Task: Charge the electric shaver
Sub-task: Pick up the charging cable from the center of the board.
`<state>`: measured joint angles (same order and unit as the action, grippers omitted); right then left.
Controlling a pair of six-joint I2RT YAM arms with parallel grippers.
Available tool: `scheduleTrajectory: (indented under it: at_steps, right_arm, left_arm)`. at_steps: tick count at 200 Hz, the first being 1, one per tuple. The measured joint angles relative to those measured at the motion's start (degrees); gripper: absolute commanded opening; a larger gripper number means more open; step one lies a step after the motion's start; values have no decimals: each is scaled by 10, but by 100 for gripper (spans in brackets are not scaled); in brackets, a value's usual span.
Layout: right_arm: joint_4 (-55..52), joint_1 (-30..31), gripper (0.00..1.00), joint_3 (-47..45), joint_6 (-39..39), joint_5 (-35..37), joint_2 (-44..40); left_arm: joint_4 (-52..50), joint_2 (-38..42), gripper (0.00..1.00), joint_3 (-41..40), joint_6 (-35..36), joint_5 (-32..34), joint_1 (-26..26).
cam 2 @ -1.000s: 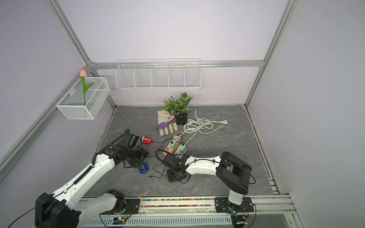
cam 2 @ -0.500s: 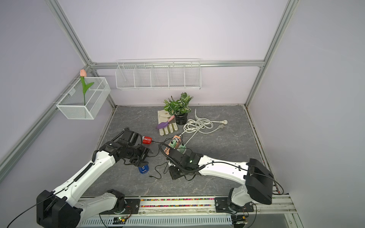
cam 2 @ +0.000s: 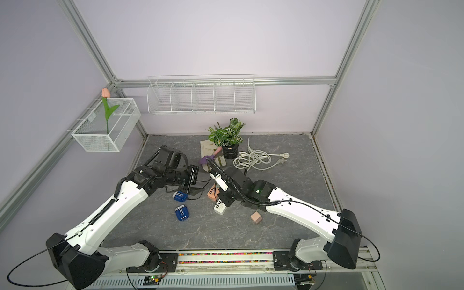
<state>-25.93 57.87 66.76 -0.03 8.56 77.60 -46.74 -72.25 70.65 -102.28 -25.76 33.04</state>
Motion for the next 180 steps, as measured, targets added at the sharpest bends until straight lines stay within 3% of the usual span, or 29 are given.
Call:
scheduleTrajectory:
  at_steps: [42,78,118,137,153,180]
  right_arm:
    - [76,-1,7,1,-148,17,6]
    - [108,-7,6,6,-221,22,30]
    - [125,-19,7,10,-253,24,40]
    - [126,-22,7,16,-260,26,42]
    - [129,-22,6,18,-263,24,43]
    - [129,-23,7,19,-266,28,46]
  left_arm:
    - [14,-43,74,35,-1,-2,0]
    - [21,-63,72,41,-1,-9,0]
    - [24,-73,53,42,10,-20,0]
    - [26,-74,38,42,12,-25,0]
    - [34,-75,20,41,13,-26,0]
    - [41,-79,9,42,13,-23,-2]
